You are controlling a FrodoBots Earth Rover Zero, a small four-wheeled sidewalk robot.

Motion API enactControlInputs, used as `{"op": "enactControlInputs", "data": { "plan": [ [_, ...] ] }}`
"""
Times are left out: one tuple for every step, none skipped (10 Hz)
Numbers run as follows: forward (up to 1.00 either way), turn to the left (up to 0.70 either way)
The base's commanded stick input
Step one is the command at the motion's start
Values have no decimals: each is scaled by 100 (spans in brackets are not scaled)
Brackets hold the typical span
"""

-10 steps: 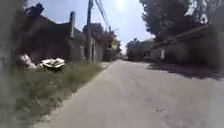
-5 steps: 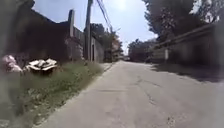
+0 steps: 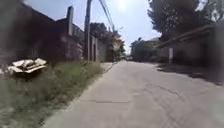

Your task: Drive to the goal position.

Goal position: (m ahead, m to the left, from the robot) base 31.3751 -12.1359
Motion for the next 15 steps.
{"op": "enactControlInputs", "data": {
  "plan": [
    [100,-38],
    [100,-38],
    [100,-38],
    [100,-36],
    [100,-22],
    [100,-5],
    [100,2],
    [100,2],
    [100,2],
    [100,2],
    [100,2],
    [100,2],
    [100,2],
    [100,2],
    [100,2]
  ]
}}
